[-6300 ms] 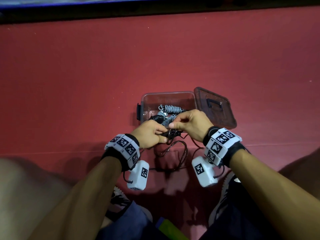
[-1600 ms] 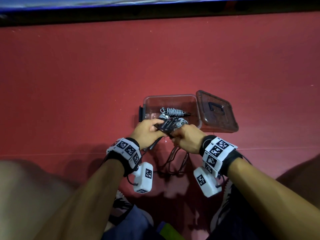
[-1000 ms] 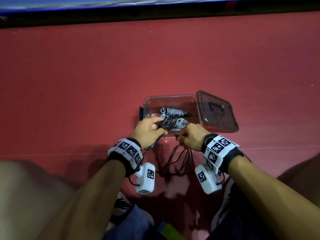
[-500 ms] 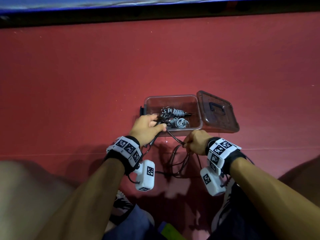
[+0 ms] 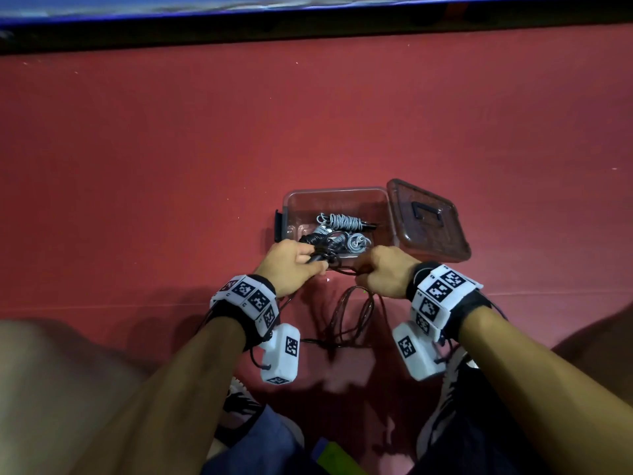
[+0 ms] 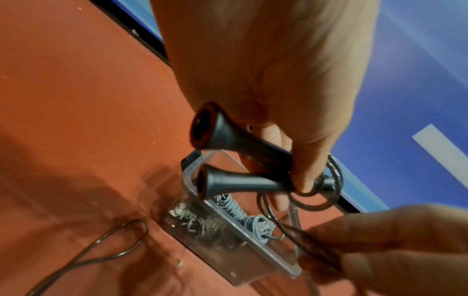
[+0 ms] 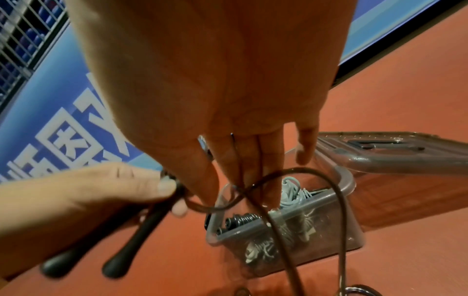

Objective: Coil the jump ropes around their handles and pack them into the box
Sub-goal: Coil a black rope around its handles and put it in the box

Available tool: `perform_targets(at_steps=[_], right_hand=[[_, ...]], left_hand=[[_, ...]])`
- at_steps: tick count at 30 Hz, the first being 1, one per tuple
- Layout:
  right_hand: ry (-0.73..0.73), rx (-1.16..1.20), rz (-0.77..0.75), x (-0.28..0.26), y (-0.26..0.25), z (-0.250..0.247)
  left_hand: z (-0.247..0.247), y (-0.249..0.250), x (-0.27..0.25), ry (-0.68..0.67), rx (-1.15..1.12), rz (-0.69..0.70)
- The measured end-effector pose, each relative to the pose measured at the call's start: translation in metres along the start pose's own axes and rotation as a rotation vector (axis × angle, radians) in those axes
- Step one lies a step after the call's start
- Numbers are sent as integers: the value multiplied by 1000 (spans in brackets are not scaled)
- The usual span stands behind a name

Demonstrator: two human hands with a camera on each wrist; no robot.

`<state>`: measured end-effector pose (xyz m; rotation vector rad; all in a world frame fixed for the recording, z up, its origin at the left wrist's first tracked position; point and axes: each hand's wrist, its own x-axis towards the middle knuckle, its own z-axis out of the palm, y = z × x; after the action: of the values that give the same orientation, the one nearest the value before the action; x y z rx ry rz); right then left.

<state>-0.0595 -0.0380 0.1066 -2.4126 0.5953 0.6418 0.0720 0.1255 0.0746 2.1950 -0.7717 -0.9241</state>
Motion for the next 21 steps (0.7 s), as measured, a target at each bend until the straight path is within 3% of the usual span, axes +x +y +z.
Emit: perform_targets(at_steps=[4,8,13,21], right_hand=[[34,-74,0,-2,-6,9],[74,252,-93,2,-5,17],[55,457,-132,9,-2,24],[62,79,-93,1,-6,5]], left_hand=[[0,12,-2,-95,-145,45],[1,21,-6,-139,-288,78],[-4,28,-10,-85,-327,74],[-3,23,-5,19,-33,53]])
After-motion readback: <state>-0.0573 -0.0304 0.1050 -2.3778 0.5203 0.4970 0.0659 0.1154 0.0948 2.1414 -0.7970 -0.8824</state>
